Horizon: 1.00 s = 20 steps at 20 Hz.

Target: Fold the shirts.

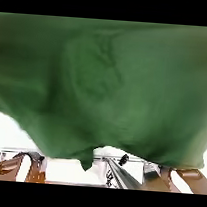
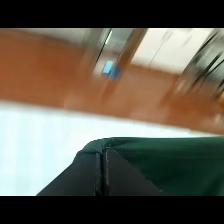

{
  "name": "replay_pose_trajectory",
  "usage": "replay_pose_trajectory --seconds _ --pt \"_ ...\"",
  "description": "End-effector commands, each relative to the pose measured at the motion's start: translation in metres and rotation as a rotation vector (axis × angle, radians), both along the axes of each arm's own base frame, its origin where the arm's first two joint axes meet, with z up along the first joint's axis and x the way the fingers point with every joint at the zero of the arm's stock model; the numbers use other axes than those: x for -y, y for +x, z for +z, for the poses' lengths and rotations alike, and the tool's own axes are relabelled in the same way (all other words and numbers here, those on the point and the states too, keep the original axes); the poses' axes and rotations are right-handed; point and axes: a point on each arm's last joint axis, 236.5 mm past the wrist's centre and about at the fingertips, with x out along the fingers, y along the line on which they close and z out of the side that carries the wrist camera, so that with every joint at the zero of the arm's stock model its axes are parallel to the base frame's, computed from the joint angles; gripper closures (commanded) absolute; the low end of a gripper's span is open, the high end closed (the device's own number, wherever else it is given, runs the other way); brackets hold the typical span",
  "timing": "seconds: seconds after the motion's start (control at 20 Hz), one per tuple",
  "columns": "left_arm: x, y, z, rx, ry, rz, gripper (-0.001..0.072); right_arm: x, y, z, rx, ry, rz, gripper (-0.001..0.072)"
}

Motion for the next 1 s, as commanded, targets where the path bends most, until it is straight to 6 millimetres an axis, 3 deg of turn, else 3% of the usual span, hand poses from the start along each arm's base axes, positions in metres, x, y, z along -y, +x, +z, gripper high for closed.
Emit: replay_pose_trajectory --seconds 0.0,0.1,0.2,0.4,0.5,0.6,0.8,0.95 --pt "-0.023 0.042 -0.111 -0.297 -0.020 0.002 0.0682 -0.015 0.063 -0.104 -0.295 0.040 0.040 0.0692" --pt "-0.036 0.078 -0.165 -0.377 -0.098 0.034 0.0682 -0.023 0.104 -0.147 -0.357 0.062 0.066 0.0691" --pt "-0.038 0.116 -0.202 -0.407 -0.207 0.030 0.0682 -0.028 0.144 -0.190 -0.393 0.069 0.081 0.0691" --pt "-0.036 0.191 -0.249 -0.420 -0.299 -0.019 0.0682 -0.030 0.198 -0.275 -0.463 0.067 0.092 0.0691" --pt "-0.036 0.221 -0.270 -0.427 -0.297 -0.036 0.0682 -0.028 0.215 -0.301 -0.468 0.056 0.092 0.0691" --pt "-0.035 0.247 -0.293 -0.456 -0.279 -0.056 0.0682 -0.024 0.235 -0.314 -0.427 0.024 0.097 0.0691" --pt "-0.018 0.291 -0.321 -0.471 -0.196 -0.144 0.0681 -0.024 0.272 -0.304 -0.269 -0.017 0.122 0.0690" --pt "0.007 0.302 -0.344 -0.519 -0.195 -0.195 0.0681 -0.024 0.273 -0.309 -0.274 -0.012 0.119 0.0690"
